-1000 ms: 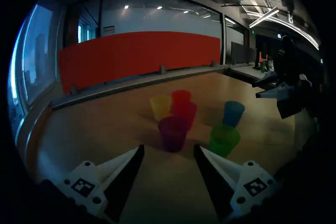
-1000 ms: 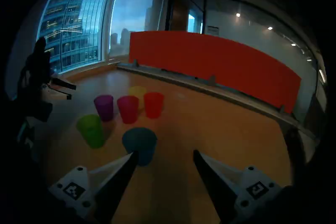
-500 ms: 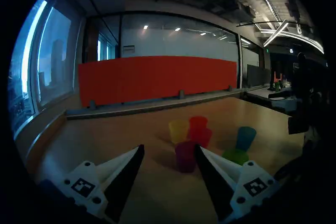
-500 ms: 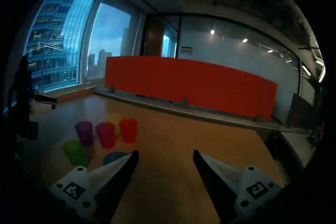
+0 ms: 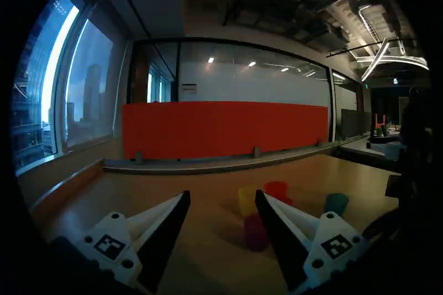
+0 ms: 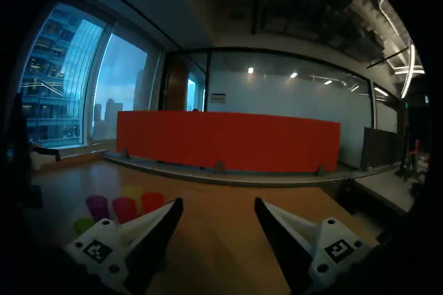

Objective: Pour water

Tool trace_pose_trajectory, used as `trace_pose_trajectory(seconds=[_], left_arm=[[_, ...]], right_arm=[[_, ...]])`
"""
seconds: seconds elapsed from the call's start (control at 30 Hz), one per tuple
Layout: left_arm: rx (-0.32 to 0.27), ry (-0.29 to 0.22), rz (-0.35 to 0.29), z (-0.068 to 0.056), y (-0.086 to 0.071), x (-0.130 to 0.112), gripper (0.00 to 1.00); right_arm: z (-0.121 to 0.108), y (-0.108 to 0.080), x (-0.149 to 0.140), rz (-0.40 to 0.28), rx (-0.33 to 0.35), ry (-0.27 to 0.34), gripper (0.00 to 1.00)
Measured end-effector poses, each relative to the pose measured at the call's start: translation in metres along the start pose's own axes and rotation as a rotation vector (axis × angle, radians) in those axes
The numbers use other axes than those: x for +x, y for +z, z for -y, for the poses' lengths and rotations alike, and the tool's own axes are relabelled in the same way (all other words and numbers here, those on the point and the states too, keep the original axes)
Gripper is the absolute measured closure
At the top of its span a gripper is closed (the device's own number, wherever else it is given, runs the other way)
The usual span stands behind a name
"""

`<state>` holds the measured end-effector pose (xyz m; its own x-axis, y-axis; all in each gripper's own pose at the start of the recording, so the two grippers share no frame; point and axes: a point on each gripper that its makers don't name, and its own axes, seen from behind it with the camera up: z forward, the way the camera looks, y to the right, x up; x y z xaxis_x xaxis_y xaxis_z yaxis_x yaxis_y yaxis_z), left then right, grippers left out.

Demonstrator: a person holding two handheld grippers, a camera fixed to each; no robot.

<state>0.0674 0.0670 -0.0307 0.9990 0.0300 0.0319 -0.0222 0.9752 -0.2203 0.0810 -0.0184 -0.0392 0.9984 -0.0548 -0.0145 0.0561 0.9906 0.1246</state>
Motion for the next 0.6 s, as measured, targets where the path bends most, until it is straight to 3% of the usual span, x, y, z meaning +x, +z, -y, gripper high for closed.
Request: trace_pose_trajectory(seconds=[0.27, 0.6], left_arm=[[0.067, 0.001, -0.078, 0.007, 0.002, 0.018, 0.14], [0.119, -0.004, -0.133, 0.010, 0.005, 0.030, 0.14]], right_arm=[[-0.016, -0.002, 0.012, -0.058, -0.095, 0.017, 0.00], [-0.016, 0.004, 0.022, -0.080, -0.135, -0.021, 0.00]])
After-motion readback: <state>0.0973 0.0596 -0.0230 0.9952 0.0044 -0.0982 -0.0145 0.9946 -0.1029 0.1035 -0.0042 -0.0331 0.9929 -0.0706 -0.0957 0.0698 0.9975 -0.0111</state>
